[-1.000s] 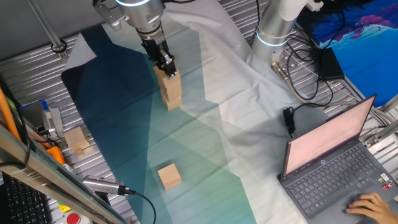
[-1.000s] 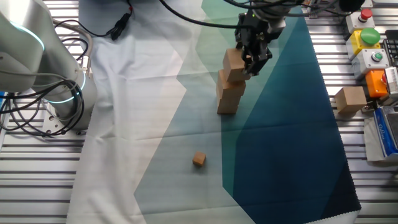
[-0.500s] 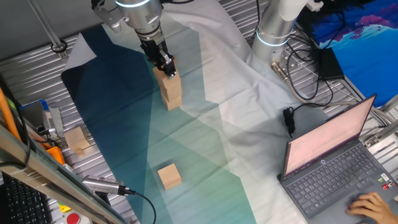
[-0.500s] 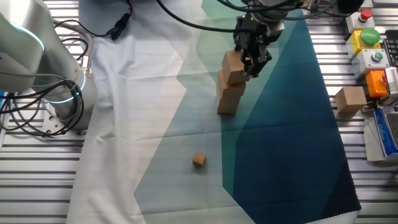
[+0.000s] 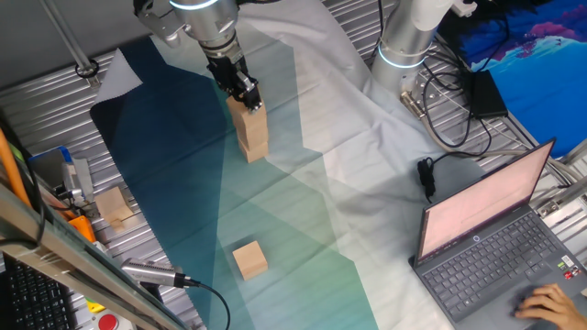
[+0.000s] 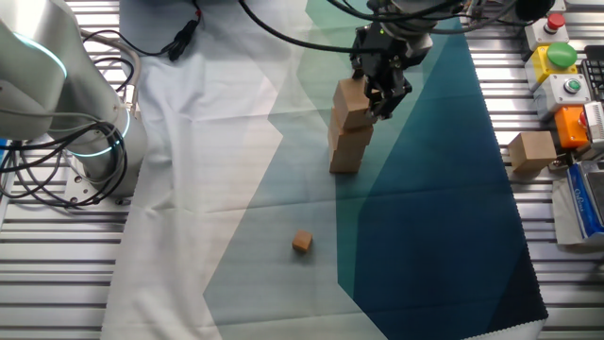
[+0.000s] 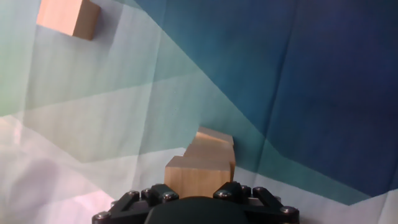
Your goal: Stack the blocks in a vertical line of five
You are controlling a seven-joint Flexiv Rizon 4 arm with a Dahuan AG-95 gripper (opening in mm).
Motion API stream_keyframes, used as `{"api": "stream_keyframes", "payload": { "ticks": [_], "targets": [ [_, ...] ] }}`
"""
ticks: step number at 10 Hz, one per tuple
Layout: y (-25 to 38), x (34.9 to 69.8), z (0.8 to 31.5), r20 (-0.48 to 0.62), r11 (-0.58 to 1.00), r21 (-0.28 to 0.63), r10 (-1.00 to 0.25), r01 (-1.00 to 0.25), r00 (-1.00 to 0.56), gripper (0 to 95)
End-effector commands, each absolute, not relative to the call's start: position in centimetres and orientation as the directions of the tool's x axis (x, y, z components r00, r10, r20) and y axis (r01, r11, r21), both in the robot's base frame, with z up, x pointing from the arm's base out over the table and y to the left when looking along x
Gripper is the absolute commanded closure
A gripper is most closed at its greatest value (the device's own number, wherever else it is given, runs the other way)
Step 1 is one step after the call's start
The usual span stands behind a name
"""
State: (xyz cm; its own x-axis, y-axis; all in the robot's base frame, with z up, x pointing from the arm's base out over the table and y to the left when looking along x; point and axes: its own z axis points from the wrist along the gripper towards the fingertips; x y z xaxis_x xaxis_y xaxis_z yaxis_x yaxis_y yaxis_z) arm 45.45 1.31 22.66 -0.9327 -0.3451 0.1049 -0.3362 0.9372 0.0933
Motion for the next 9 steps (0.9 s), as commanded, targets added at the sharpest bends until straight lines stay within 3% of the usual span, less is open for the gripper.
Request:
{"api": "stream_keyframes", "payload": {
  "ticks": [1, 9],
  "targets": [
    [1.22, 45.09, 22.46, 0.093, 0.936, 0.087, -0.349, -0.342, -0.932, 95.0],
    [1.23, 45.07, 22.49, 0.059, 0.946, 0.043, -0.325, -0.323, -0.944, 95.0]
  ]
}}
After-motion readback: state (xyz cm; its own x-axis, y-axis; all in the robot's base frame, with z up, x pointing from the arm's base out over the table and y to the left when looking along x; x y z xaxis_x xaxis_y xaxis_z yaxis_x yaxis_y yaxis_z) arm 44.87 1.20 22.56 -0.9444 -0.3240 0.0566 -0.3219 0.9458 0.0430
